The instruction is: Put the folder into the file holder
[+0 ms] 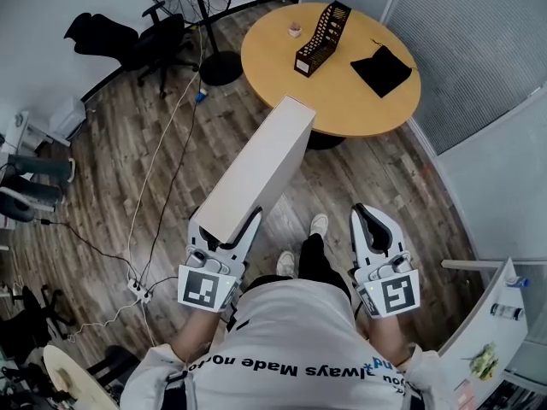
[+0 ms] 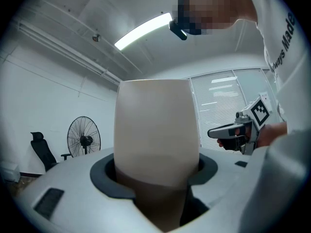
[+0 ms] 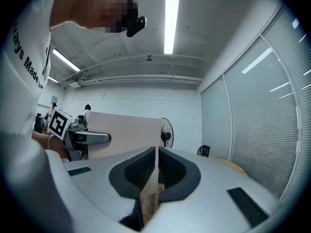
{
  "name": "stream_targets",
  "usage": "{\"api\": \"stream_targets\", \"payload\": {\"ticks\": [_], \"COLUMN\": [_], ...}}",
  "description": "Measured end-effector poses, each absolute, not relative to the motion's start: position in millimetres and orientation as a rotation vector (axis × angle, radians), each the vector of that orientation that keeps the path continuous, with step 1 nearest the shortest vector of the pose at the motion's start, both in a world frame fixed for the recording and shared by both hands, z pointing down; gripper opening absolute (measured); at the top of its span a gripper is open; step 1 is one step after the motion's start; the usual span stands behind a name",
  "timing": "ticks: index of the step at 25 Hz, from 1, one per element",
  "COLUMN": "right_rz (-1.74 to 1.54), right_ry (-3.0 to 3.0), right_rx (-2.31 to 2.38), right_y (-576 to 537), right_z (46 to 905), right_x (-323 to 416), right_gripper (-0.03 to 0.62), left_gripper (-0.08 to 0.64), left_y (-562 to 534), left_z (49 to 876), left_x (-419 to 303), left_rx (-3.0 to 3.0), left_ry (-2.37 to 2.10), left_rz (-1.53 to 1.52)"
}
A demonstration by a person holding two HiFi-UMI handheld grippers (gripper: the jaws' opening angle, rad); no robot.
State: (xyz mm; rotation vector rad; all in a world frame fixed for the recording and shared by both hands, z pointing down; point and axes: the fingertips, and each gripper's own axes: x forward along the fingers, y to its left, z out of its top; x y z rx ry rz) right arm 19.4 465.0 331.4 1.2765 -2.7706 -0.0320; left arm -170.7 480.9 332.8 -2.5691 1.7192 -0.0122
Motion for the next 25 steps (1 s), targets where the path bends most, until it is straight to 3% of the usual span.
{"api": "stream_targets", "payload": {"ticks": [25], "right_rz": [0.014], "right_ry": [-2.812], "right_rx": [1.264], "right_y": [319], "right_z": [334], "right_x": [85], "right_gripper": [0.043], "left_gripper": [0.284], "left_y": [336], "left_z": [332], "left_x": [-102], "left_rx": [-2.570], "left_ry": [1.732], "left_rz": [-0.047]}}
